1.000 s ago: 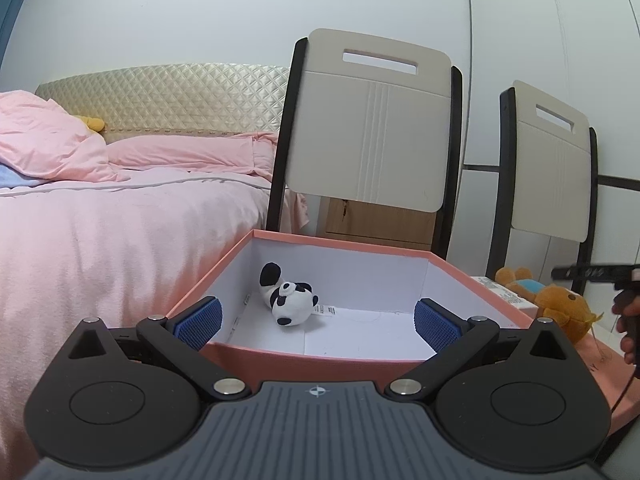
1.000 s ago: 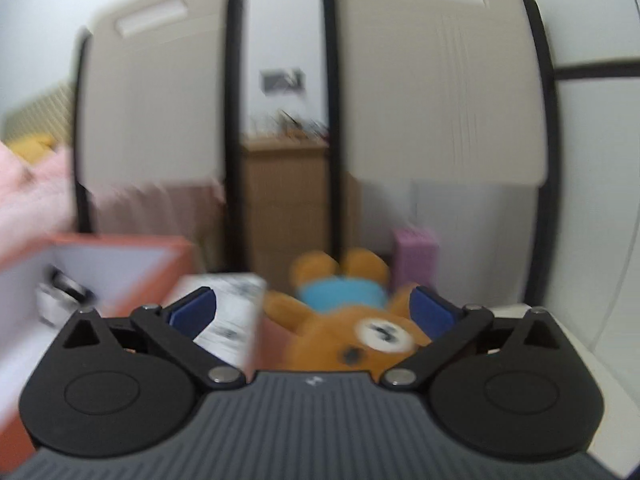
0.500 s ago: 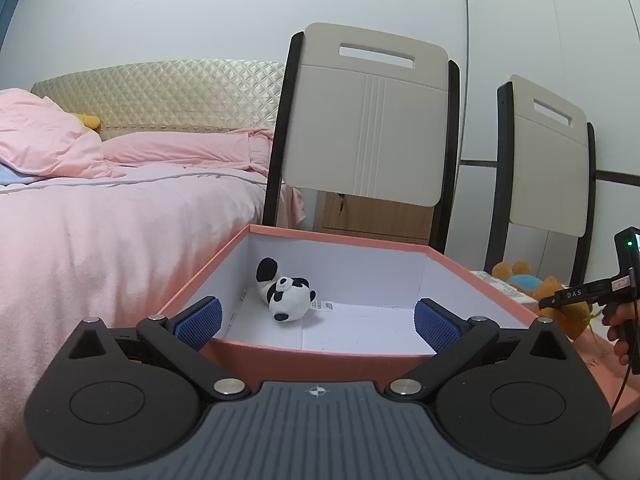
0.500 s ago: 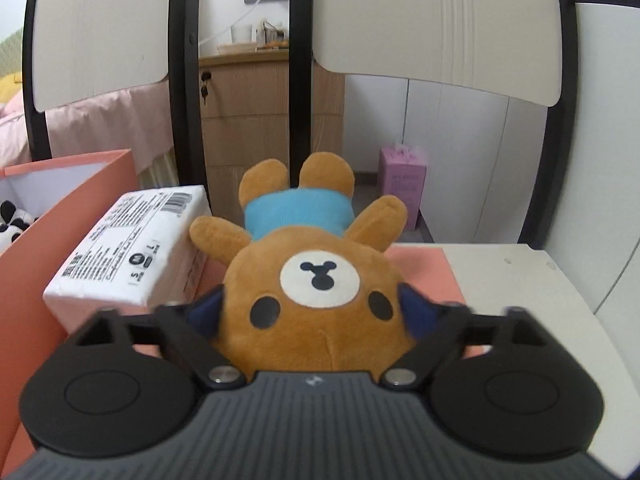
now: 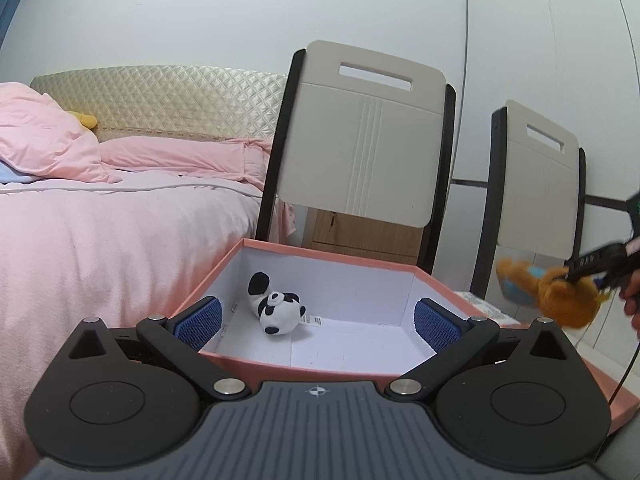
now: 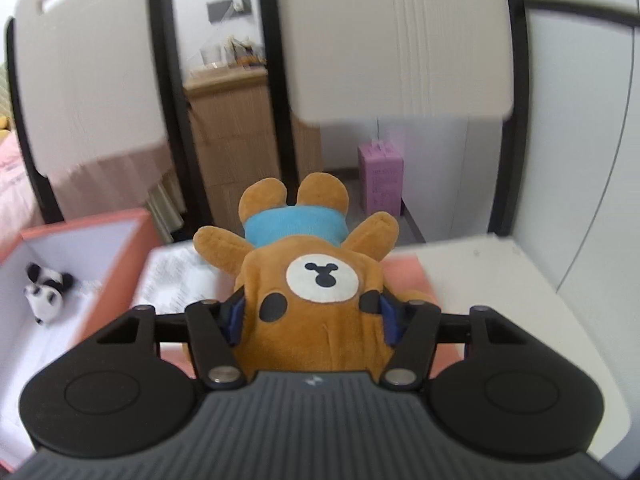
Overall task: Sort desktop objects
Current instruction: 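Carry the teddy bear into the box and open the right tool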
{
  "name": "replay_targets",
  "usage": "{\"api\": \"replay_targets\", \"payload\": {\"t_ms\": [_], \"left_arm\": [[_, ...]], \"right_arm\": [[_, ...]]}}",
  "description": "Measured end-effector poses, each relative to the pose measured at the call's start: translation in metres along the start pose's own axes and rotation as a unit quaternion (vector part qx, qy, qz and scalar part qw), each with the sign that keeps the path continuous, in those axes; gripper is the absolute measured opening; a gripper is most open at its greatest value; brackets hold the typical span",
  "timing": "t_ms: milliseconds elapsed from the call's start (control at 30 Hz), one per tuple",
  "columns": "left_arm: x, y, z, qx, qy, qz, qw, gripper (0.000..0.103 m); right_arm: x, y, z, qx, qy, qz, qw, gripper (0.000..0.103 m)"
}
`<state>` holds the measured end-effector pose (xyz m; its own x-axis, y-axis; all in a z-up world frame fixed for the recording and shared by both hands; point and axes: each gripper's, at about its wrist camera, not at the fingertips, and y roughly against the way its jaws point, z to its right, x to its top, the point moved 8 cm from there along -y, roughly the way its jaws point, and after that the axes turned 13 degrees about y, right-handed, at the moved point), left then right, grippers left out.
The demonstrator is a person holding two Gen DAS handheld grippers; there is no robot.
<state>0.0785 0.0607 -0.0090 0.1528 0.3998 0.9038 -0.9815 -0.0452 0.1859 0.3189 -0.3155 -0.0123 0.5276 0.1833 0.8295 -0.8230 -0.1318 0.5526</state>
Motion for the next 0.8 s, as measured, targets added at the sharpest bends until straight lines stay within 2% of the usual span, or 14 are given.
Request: {"api": "replay_targets", "payload": {"t_ms": [67,167,333,533,633,800], "left_arm": [[0.001,0.0,-0.001,0.002,0.003,0.001,1.0,0.103],[0.001,0.0,0.0,0.003,0.004,0.001,1.0,0.103],[0.002,0.0,-0.003,0.007,0.009,0.003,0.9999,0.103],[0.003,-0.001,-0.009,0.014,0.016,0.001,0.9998,0.103],[0.002,0.0,-0.008,0.01,0.012,0.0,0.9999,0.103],[0.001,-0.003,-0.011,0.014,0.017,-0.003,0.9997,0.103]], "right_arm": [[0.02,0.017,-0.015,0.009,0.016,0.013,1.0,0.062],[0.055,0.03,-0.058,0.045,0.043,0.026,0.998,0.063],[0.092,0.017,-0.148,0.103,0.095,0.017,0.99,0.064],[0.094,-0.033,-0.239,0.139,0.163,-0.031,0.976,0.064],[0.082,-0.057,-0.266,0.144,0.185,-0.053,0.971,0.064],[0.059,-0.086,-0.279,0.142,0.192,-0.079,0.968,0.065]]}}
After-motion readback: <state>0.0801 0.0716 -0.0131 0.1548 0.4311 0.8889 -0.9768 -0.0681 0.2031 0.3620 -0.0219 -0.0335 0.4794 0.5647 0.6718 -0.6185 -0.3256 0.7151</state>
